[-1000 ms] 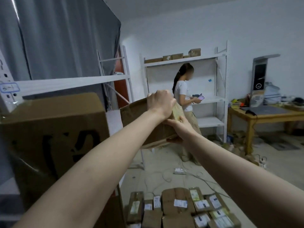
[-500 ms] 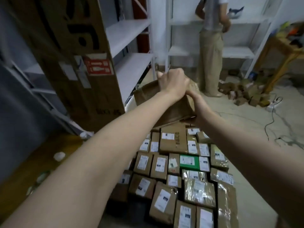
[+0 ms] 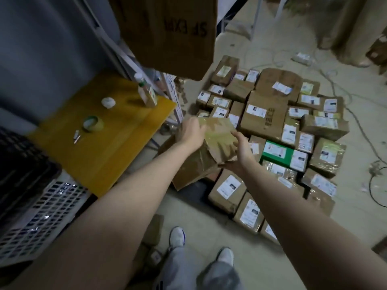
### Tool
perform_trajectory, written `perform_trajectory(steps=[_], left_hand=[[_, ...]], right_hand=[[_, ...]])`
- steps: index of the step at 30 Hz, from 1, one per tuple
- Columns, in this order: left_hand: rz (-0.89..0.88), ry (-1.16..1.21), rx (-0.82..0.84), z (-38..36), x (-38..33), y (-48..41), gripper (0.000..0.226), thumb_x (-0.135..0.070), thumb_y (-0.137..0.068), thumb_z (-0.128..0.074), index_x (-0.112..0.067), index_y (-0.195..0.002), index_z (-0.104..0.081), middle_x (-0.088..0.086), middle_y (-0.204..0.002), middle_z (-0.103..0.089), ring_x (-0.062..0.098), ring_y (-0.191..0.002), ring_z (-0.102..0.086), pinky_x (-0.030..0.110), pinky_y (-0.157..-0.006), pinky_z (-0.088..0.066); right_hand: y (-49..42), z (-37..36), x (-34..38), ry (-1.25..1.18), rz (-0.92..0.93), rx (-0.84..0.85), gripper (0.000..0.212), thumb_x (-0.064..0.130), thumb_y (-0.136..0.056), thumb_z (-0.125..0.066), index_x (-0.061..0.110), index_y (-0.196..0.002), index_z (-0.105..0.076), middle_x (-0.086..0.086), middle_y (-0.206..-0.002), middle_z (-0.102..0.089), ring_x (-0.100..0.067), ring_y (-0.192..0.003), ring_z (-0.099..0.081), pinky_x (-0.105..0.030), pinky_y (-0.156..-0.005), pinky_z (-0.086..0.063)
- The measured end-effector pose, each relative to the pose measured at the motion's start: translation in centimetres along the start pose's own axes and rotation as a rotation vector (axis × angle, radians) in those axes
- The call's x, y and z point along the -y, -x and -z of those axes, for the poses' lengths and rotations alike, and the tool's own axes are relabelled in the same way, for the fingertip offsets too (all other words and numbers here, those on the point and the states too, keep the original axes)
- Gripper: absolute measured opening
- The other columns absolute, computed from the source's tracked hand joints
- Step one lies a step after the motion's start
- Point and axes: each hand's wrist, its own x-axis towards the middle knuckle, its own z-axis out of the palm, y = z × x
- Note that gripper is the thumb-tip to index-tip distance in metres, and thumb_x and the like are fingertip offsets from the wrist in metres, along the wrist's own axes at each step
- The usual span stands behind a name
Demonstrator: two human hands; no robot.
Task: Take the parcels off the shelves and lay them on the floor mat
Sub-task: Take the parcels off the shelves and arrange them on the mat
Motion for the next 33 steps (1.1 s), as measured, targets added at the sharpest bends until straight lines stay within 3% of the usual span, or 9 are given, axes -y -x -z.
perform_trajectory(steps=[2, 7, 12, 16, 19, 23, 27, 30, 33], left_hand=[[0.066, -0.03, -0.004, -1.3, 4.6, -0.5, 0.031, -0.017, -0.098, -0.051, 0.011, -0.094, -0.063, 0.027, -0.098, -0.063, 0.038, -0.084, -0.061, 0.037, -0.059, -0.037], [0.203, -0.041, -0.007, -4.6, 13.5, -1.5, 0.033, -0.017, -0.099, -0.052, 0.012, -0.092, -0.063, 0.03, -0.094, -0.062, 0.038, -0.08, -0.062, 0.047, -0.06, -0.044], [0.272, -0.104, 0.03, -9.2, 20.6, -3.1, 0.027, -0.019, -0.098, -0.051, -0.004, -0.076, -0.053, 0.025, -0.094, -0.063, 0.037, -0.085, -0.06, 0.036, -0.063, -0.033], [0.294, -0.144, 0.052, -12.6, 24.0, -3.7, 0.028, -0.021, -0.097, -0.052, -0.009, -0.072, -0.05, 0.012, -0.083, -0.054, 0.027, -0.074, -0.048, 0.034, -0.063, -0.034], [0.301, -0.128, 0.083, -14.8, 25.6, -3.3, 0.032, -0.021, -0.097, -0.051, -0.011, -0.067, -0.048, 0.01, -0.08, -0.052, 0.028, -0.073, -0.051, 0.034, -0.061, -0.036], [0.313, -0.087, 0.09, -16.6, 26.4, -2.8, 0.027, -0.02, -0.096, -0.051, -0.01, -0.071, -0.052, 0.012, -0.081, -0.058, 0.03, -0.073, -0.057, 0.033, -0.061, -0.038], [0.29, -0.061, 0.05, -18.1, 26.5, -2.5, 0.029, -0.017, -0.095, -0.053, -0.016, -0.067, -0.049, 0.007, -0.077, -0.057, 0.023, -0.07, -0.056, 0.03, -0.059, -0.038], [0.272, -0.096, 0.047, -19.4, 26.7, -2.1, 0.02, -0.018, -0.098, -0.05, -0.012, -0.082, -0.06, 0.006, -0.084, -0.061, 0.017, -0.071, -0.056, 0.025, -0.056, -0.037], [0.235, -0.154, 0.037, -20.8, 26.3, -1.7, 0.022, -0.02, -0.1, -0.046, -0.013, -0.087, -0.062, 0.005, -0.091, -0.063, 0.011, -0.072, -0.053, 0.018, -0.054, -0.036]], right_hand=[[-2.4, -0.4, -2.9, -0.057, -0.045, -0.009, 0.058, 0.052, -0.09, -0.059, 0.024, -0.139, -0.044, -0.002, -0.134, -0.045, -0.031, -0.099, -0.056, -0.05, -0.076, -0.056], [-8.5, -1.4, -8.8, -0.125, -0.128, -0.032, 0.051, 0.049, -0.093, -0.057, 0.02, -0.134, -0.048, -0.005, -0.142, -0.043, -0.035, -0.097, -0.061, -0.055, -0.093, -0.053], [-14.2, -2.0, -14.5, -0.095, -0.16, -0.081, 0.055, 0.047, -0.097, -0.052, 0.018, -0.143, -0.046, -0.006, -0.148, -0.045, -0.032, -0.094, -0.064, -0.051, -0.09, -0.054], [-17.5, -2.2, -18.0, 0.002, -0.215, -0.129, 0.033, 0.046, -0.094, -0.055, 0.017, -0.11, -0.062, -0.016, -0.121, -0.061, -0.044, -0.111, -0.063, -0.057, -0.1, -0.049], [-18.5, -3.2, -19.6, 0.053, -0.266, -0.128, 0.043, 0.042, -0.092, -0.057, 0.013, -0.123, -0.06, -0.012, -0.107, -0.064, -0.038, -0.093, -0.065, -0.047, -0.078, -0.057], [-19.8, -4.8, -21.0, 0.145, -0.289, -0.126, 0.043, 0.035, -0.091, -0.063, 0.01, -0.125, -0.055, -0.01, -0.112, -0.057, -0.036, -0.096, -0.064, -0.044, -0.08, -0.057], [-20.2, -5.8, -22.2, 0.211, -0.321, -0.099, 0.039, 0.034, -0.09, -0.063, 0.012, -0.121, -0.052, -0.008, -0.09, -0.053, -0.025, -0.075, -0.058, -0.028, -0.046, -0.05], [-20.8, -6.1, -23.0, 0.237, -0.347, -0.078, 0.048, 0.036, -0.09, -0.063, 0.013, -0.13, -0.051, -0.007, -0.094, -0.053, -0.026, -0.081, -0.059, -0.032, -0.055, -0.051], [-21.5, -6.0, -23.9, 0.243, -0.363, -0.063, 0.056, 0.039, -0.086, -0.067, 0.017, -0.134, -0.049, -0.007, -0.102, -0.053, -0.03, -0.096, -0.059, -0.046, -0.083, -0.054]])
